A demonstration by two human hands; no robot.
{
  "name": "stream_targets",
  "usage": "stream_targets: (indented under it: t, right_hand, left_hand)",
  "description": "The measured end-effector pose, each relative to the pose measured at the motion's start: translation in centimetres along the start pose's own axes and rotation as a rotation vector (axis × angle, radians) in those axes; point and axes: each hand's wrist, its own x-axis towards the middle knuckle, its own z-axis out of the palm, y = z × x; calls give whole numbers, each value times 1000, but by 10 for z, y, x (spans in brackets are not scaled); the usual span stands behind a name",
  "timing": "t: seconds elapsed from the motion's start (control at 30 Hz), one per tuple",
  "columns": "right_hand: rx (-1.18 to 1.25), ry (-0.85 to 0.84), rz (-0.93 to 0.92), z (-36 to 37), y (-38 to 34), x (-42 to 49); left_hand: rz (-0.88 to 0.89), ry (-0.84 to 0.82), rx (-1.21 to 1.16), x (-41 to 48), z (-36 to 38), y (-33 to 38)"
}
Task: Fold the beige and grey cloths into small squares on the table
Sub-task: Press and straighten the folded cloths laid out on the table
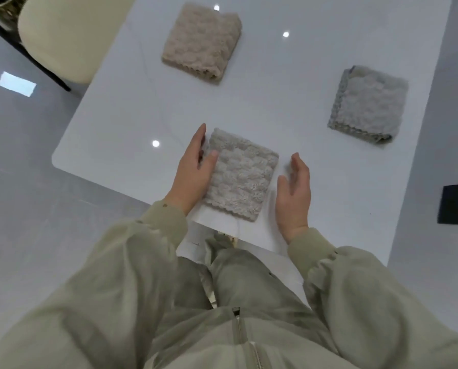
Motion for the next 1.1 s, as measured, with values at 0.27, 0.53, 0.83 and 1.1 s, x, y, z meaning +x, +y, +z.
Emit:
stream_targets:
  t: [0.27, 0.53, 0.83, 1.1]
  right_hand:
    - [113, 2, 77, 42, -17, -6]
    - [110, 215, 119, 44, -20, -6]
    - [50, 262, 97, 62, -26, -12]
    - [-215, 196, 110, 60, -29, -12]
  left_hand:
    - [13, -107, 27, 7, 0, 0]
    - [54, -162, 63, 13, -5, -2]
    - [88, -186, 118, 16, -3, -1]
    - [260, -285, 434, 26, -13, 6]
